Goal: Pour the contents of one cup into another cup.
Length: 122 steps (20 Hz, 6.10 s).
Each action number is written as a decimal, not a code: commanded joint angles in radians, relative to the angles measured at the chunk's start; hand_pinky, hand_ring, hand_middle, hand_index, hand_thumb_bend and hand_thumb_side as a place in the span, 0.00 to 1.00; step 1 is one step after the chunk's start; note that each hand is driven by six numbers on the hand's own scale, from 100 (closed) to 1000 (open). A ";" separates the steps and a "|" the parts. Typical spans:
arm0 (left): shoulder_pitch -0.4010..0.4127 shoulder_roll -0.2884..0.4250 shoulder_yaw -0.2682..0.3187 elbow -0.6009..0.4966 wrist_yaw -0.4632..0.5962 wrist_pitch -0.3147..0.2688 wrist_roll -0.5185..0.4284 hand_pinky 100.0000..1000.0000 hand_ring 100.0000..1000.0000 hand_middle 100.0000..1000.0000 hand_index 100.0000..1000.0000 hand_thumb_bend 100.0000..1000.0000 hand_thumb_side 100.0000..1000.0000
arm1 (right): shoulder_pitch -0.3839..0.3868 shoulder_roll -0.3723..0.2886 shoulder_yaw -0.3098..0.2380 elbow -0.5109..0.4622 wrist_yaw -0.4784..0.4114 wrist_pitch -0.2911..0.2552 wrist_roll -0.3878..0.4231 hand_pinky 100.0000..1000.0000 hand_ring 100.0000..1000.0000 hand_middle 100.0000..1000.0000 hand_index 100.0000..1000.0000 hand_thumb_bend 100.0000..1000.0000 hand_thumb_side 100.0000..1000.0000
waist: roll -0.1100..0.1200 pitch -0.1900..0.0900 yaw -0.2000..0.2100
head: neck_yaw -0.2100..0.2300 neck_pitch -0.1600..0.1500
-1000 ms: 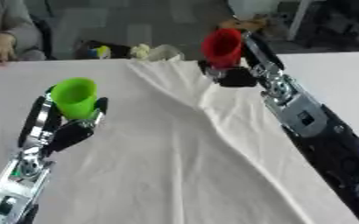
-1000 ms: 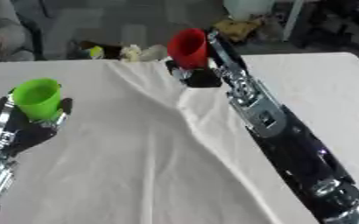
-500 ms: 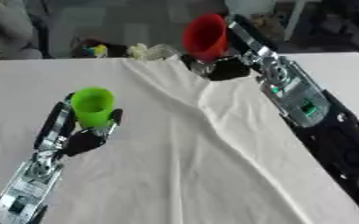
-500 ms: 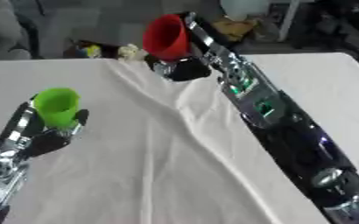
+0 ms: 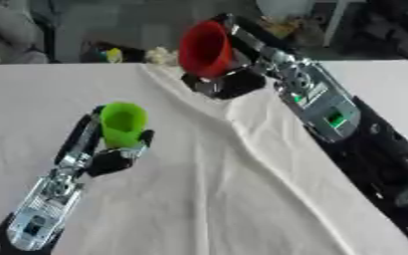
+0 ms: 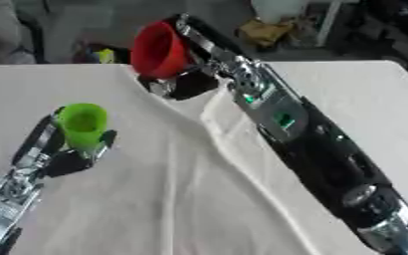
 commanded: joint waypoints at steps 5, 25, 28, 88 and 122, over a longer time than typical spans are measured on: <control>-0.028 -0.023 -0.041 -0.001 -0.009 -0.016 -0.047 0.00 0.28 0.23 0.61 0.00 0.18 | -0.039 0.039 0.018 0.043 0.060 -0.026 0.035 0.38 0.27 0.19 0.38 0.00 0.00 | -0.005 -0.013 0.015 | -0.003 0.010; -0.028 -0.049 -0.054 -0.001 0.037 -0.024 -0.071 0.00 0.28 0.22 0.61 0.00 0.18 | -0.043 0.048 0.032 0.048 0.337 -0.151 0.031 0.40 0.30 0.21 0.38 0.00 0.00 | -0.008 -0.011 0.027 | 0.007 0.001; -0.024 -0.048 -0.050 -0.003 0.047 -0.023 -0.069 0.00 0.28 0.22 0.61 0.00 0.18 | -0.042 0.043 0.031 0.047 0.363 -0.169 0.016 0.40 0.30 0.21 0.38 0.00 0.00 | -0.008 -0.011 0.028 | 0.008 0.000; -0.020 -0.045 -0.043 -0.010 0.070 -0.017 -0.054 0.00 0.28 0.22 0.61 0.00 0.20 | -0.065 0.032 0.039 0.022 0.847 -0.400 -0.028 0.45 0.36 0.32 0.43 0.00 0.03 | -0.014 -0.019 0.035 | 0.031 0.040; -0.023 -0.023 0.027 0.216 -0.216 -0.197 0.009 0.53 0.83 0.71 0.81 0.89 0.52 | 0.161 -0.006 -0.127 -0.165 0.227 -0.037 -0.241 0.40 0.22 0.18 0.32 0.00 0.00 | 0.002 -0.008 -0.028 | 0.065 0.030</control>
